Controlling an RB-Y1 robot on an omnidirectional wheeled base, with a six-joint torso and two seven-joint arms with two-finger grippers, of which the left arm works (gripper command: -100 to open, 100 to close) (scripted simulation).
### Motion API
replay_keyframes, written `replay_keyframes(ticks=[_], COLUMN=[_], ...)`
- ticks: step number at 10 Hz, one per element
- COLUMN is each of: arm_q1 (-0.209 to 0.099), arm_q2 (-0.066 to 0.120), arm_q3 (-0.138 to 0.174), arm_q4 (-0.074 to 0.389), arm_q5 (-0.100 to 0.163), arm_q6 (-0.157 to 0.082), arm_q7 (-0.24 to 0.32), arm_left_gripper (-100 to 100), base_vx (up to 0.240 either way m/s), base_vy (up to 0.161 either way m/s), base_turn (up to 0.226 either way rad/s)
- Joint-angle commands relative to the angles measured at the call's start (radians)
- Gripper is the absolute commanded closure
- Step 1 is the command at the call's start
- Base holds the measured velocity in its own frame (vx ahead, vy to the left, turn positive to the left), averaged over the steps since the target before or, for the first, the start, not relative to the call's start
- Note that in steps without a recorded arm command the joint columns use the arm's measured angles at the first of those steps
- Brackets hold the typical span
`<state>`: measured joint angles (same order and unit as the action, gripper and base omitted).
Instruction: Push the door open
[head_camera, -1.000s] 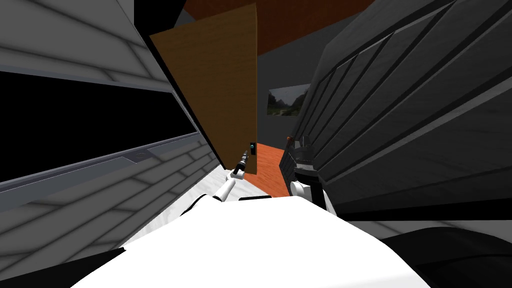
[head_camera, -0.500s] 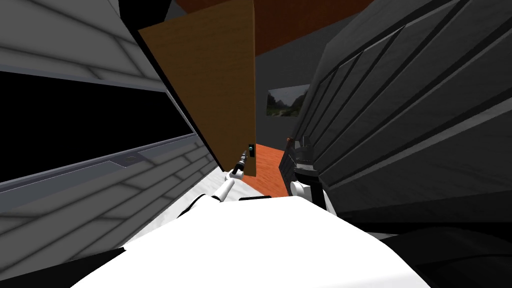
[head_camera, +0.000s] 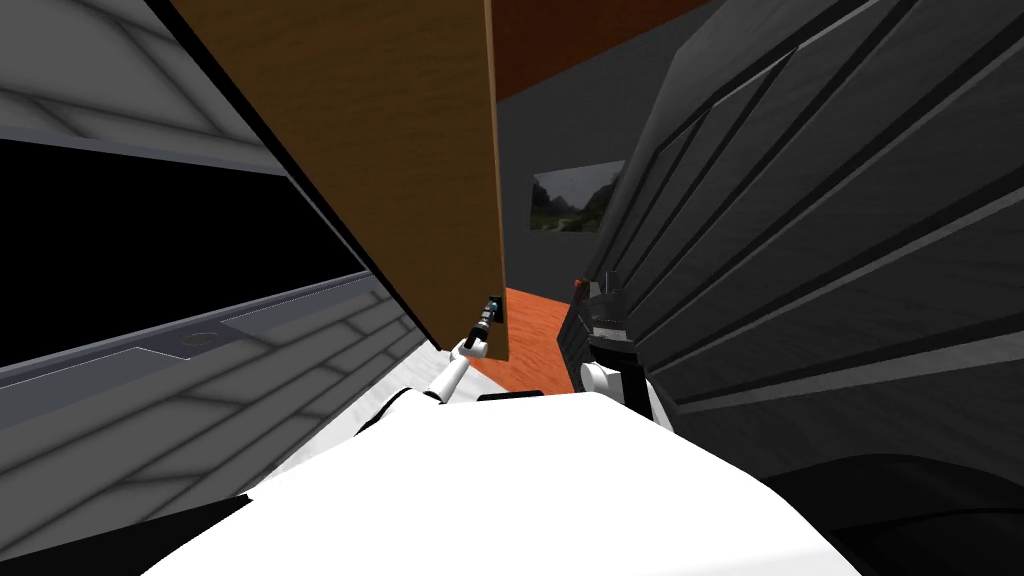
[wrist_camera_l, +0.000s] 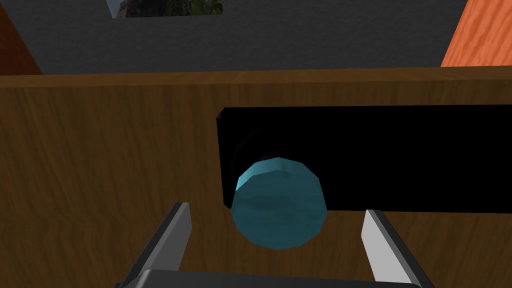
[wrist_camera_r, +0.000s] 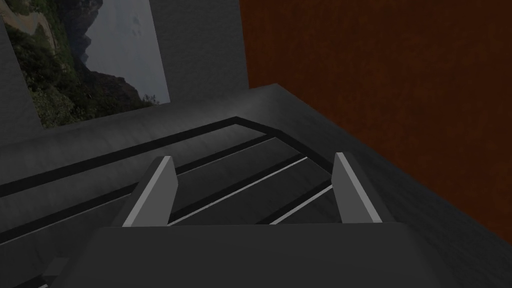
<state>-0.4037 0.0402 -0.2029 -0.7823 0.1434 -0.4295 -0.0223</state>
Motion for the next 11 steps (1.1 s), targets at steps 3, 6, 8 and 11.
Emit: replay_keyframes(ticks=[3,6,8,11], arm_q1=[-0.001,-0.001,-0.001,-0.008], arm_q2=[-0.007,-0.007,-0.007,0.014], arm_q3=[0.002,0.002,0.002,0.029], arm_q4=[0.003,0.003,0.003,0.018], arm_q5=[0.000,0.000,0.000,0.047], arm_q6=[-0.002,-0.002,-0.002,-0.013], arm_q7=[-0.001,-0.001,-0.001,-0.058], arm_left_gripper=[100,100,100,100], base_vx=[0.088,-0.024,-0.005,0.158], base_vy=[-0.023,0.007,0.001,-0.043], base_turn=[-0.005,-0.003,0.002,0.031])
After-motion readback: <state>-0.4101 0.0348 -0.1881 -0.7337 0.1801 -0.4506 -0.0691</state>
